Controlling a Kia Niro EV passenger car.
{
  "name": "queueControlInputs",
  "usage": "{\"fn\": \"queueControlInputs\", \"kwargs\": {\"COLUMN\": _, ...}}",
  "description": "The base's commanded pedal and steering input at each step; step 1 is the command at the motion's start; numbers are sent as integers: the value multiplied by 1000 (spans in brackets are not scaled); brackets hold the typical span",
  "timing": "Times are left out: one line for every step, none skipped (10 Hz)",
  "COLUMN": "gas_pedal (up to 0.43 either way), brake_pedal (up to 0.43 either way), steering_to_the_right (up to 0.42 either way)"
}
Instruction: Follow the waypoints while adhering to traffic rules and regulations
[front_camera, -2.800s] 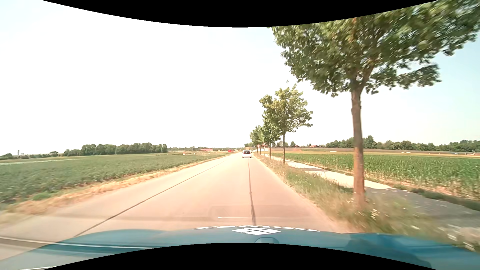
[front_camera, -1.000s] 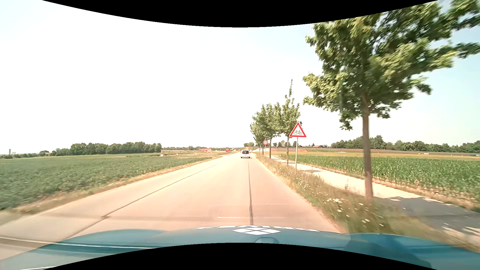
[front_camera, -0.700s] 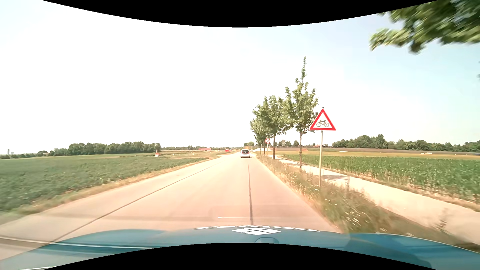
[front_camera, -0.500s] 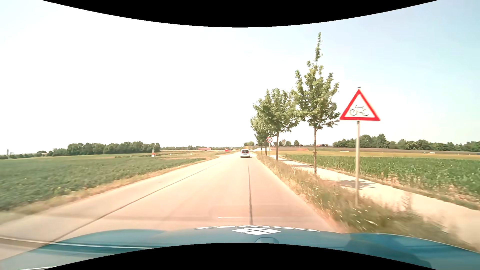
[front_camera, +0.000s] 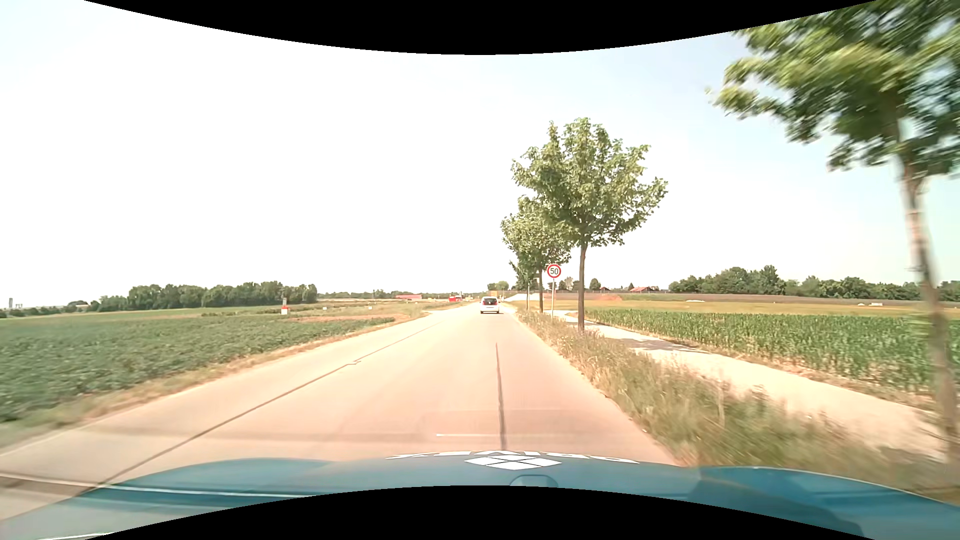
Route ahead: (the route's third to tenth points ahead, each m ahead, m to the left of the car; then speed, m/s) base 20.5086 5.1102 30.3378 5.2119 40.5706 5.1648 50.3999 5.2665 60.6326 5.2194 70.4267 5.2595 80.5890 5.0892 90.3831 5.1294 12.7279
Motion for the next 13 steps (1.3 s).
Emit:
{"fn": "queueControlInputs", "kwargs": {"gas_pedal": 87, "brake_pedal": 0, "steering_to_the_right": -2}}
{"fn": "queueControlInputs", "kwargs": {"gas_pedal": 87, "brake_pedal": 0, "steering_to_the_right": -2}}
{"fn": "queueControlInputs", "kwargs": {"gas_pedal": 87, "brake_pedal": 0, "steering_to_the_right": -2}}
{"fn": "queueControlInputs", "kwargs": {"gas_pedal": 98, "brake_pedal": 0, "steering_to_the_right": -2}}
{"fn": "queueControlInputs", "kwargs": {"gas_pedal": 98, "brake_pedal": 0, "steering_to_the_right": -3}}
{"fn": "queueControlInputs", "kwargs": {"gas_pedal": 98, "brake_pedal": 0, "steering_to_the_right": -3}}
{"fn": "queueControlInputs", "kwargs": {"gas_pedal": 98, "brake_pedal": 0, "steering_to_the_right": -3}}
{"fn": "queueControlInputs", "kwargs": {"gas_pedal": 98, "brake_pedal": 0, "steering_to_the_right": -3}}
{"fn": "queueControlInputs", "kwargs": {"gas_pedal": 98, "brake_pedal": 0, "steering_to_the_right": -3}}
{"fn": "queueControlInputs", "kwargs": {"gas_pedal": 98, "brake_pedal": 0, "steering_to_the_right": -3}}
{"fn": "queueControlInputs", "kwargs": {"gas_pedal": 98, "brake_pedal": 0, "steering_to_the_right": -3}}
{"fn": "queueControlInputs", "kwargs": {"gas_pedal": 98, "brake_pedal": 0, "steering_to_the_right": -3}}
{"fn": "queueControlInputs", "kwargs": {"gas_pedal": 98, "brake_pedal": 0, "steering_to_the_right": -3}}
